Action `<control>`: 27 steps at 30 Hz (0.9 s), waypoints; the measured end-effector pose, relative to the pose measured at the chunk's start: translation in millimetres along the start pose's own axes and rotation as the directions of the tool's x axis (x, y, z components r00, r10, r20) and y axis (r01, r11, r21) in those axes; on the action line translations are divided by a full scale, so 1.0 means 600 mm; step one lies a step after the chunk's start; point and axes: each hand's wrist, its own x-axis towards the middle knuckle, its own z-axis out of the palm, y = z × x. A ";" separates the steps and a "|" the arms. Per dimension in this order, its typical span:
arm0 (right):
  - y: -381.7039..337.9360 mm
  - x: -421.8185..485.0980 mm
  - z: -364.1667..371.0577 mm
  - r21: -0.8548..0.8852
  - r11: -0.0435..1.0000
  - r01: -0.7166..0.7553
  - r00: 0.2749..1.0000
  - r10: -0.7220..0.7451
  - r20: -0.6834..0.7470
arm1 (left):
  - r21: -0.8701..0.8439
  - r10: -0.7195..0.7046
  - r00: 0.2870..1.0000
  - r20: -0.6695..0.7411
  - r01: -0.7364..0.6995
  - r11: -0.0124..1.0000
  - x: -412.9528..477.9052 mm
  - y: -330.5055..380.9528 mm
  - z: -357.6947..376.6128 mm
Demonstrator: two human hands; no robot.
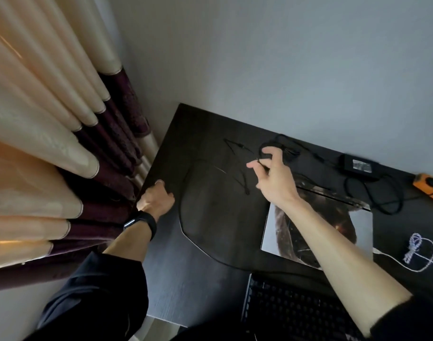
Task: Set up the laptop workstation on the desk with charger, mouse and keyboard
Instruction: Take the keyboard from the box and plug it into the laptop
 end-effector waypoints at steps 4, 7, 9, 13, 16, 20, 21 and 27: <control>0.017 -0.010 0.031 0.028 0.999 -0.014 0.996 0.012 0.090 | -0.261 0.220 0.955 -0.197 -0.267 0.928 -0.017 0.045 0.007; 0.033 -0.023 0.049 -0.066 0.997 0.036 0.994 -0.029 0.105 | -0.107 0.514 0.750 -0.416 -0.602 0.791 -0.057 0.095 -0.003; 0.037 -0.032 0.057 -0.059 0.995 0.080 0.990 -0.072 0.122 | 0.171 0.737 0.572 -0.360 -0.736 0.655 -0.065 0.121 -0.004; 0.042 -0.049 0.059 -0.057 0.996 0.066 0.992 -0.059 0.112 | 0.296 0.905 0.376 -0.198 -0.858 0.421 -0.061 0.143 0.021; 0.061 -0.068 0.048 -0.053 0.996 -0.069 0.993 0.073 0.094 | 0.348 0.915 0.347 -0.204 -0.848 0.399 -0.053 0.127 0.043; 0.091 -0.105 0.052 0.132 0.968 -0.213 0.974 0.200 0.111 | 0.388 0.909 0.373 -0.186 -0.822 0.417 -0.057 0.099 0.070; 0.096 -0.115 0.056 0.164 0.959 -0.232 0.970 0.217 0.107 | 0.385 0.911 0.374 -0.172 -0.826 0.411 -0.062 0.097 0.078; 0.098 -0.154 0.081 0.251 0.929 -0.273 0.962 0.263 0.074 | 0.366 0.947 0.224 -0.231 -0.882 0.298 -0.114 0.099 0.104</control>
